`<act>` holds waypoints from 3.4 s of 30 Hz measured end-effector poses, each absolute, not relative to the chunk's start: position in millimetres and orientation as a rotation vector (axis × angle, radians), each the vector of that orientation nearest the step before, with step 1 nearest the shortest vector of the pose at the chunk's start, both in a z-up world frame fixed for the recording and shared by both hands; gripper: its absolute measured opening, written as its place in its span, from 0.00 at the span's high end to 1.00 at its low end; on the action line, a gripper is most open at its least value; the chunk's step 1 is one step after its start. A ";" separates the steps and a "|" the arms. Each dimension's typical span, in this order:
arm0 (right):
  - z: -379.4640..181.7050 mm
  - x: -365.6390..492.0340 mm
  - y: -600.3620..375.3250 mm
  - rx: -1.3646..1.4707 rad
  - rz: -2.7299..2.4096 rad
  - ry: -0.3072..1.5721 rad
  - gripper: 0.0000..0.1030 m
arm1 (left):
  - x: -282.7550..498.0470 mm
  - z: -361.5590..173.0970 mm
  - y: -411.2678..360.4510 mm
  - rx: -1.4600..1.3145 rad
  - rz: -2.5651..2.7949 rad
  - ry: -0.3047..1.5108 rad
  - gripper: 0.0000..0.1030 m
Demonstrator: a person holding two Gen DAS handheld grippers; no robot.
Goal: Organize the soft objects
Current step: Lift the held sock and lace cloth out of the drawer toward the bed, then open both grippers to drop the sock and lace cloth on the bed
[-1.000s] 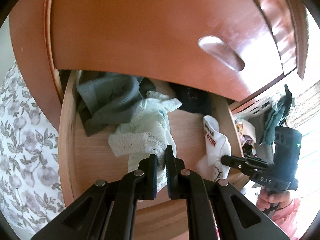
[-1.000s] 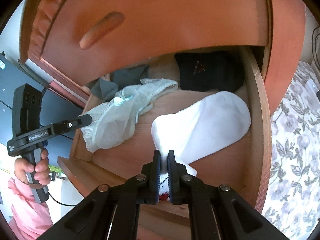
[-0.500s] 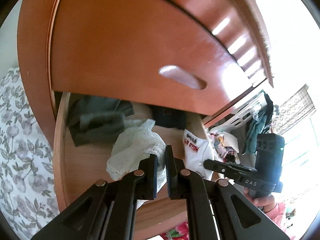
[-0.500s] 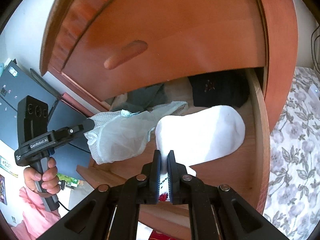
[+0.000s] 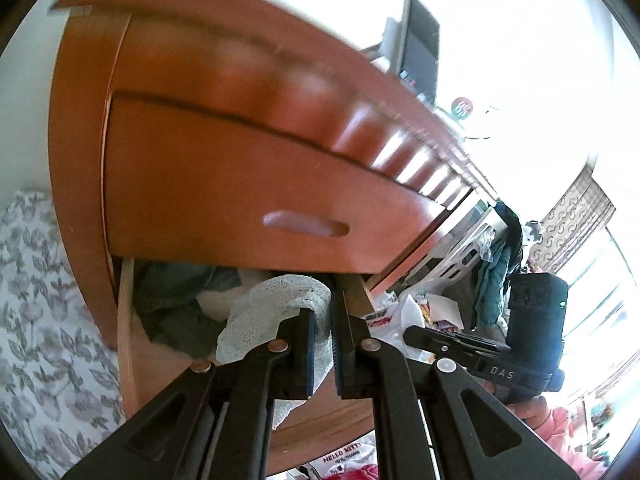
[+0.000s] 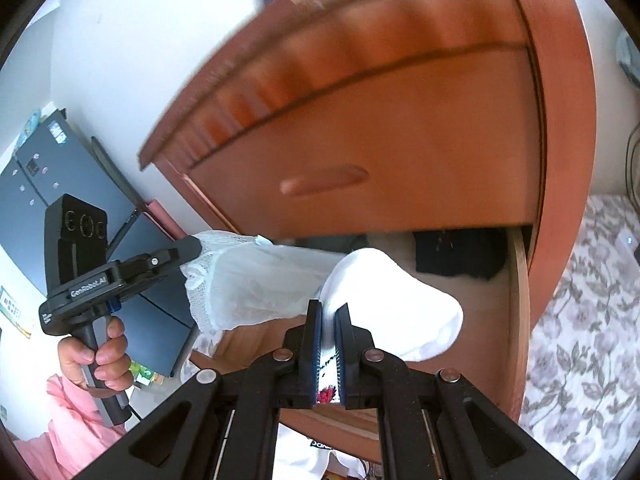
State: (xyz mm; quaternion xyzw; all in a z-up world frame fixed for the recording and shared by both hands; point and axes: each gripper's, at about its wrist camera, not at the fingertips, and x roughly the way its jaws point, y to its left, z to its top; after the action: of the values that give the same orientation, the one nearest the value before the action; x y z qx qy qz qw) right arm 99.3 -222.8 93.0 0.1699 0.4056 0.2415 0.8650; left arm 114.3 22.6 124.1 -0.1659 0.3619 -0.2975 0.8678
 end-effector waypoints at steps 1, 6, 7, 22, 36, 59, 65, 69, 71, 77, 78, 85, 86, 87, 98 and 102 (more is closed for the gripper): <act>100.0 96.9 -222.6 0.348 0.507 0.829 0.94 | 112.5 127.5 22.9 -0.341 -0.623 0.745 0.93; 126.3 85.3 -226.0 0.342 0.514 0.747 0.94 | 96.7 150.9 27.2 -0.325 -0.626 0.667 0.93; 131.3 82.6 -225.0 0.339 0.514 0.730 0.94 | 93.4 155.7 27.3 -0.318 -0.625 0.651 0.93; 214.7 25.4 -238.7 0.294 0.502 0.479 0.94 | 26.0 229.2 47.9 -0.245 -0.626 0.373 0.93; 255.5 -49.2 -233.2 0.217 0.511 0.332 0.94 | -29.6 244.2 51.9 -0.209 -0.646 0.301 0.93; 217.1 -111.9 -223.7 0.210 0.525 0.386 0.91 | -89.7 210.7 28.2 -0.219 -0.768 0.359 0.93; 185.5 -105.6 -220.4 0.235 0.507 0.507 0.91 | -88.3 186.0 22.7 -0.244 -0.769 0.445 0.93; 161.1 -99.0 -217.6 0.246 0.485 0.596 0.91 | -84.1 167.0 19.6 -0.249 -0.750 0.514 0.93; 148.4 -95.4 -216.7 0.255 0.476 0.640 0.91 | -81.5 157.7 18.7 -0.252 -0.742 0.548 0.93; 110.3 -81.9 -212.7 0.273 0.450 0.781 0.91 | -68.6 123.4 8.1 -0.235 -0.709 0.678 0.93; 103.6 -78.5 -212.5 0.275 0.441 0.804 0.91 | -65.9 117.6 5.9 -0.228 -0.700 0.700 0.93; 54.2 -60.2 -213.0 0.305 0.397 0.952 0.91 | -43.4 62.2 -5.8 -0.181 -0.564 0.868 0.93; 48.6 -58.6 -213.0 0.307 0.391 0.966 0.91 | -40.5 54.5 -6.2 -0.184 -0.549 0.890 0.93; 42.8 -56.1 -212.9 0.310 0.383 0.982 0.91 | -38.5 48.0 -6.6 -0.188 -0.542 0.910 0.93; -10.6 -38.5 -215.1 0.342 0.327 1.118 0.90 | -22.9 -10.3 -13.0 -0.160 -0.442 1.093 0.93; -17.5 -35.8 -215.6 0.341 0.314 1.139 0.90 | -21.8 -23.3 -18.3 -0.142 -0.422 1.134 0.93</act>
State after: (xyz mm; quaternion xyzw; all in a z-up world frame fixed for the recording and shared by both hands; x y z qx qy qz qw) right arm -35.8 -215.6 -17.5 0.1602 0.5341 0.1471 0.8170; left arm -21.8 -18.3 -23.3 -0.0668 0.5324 -0.1983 0.8202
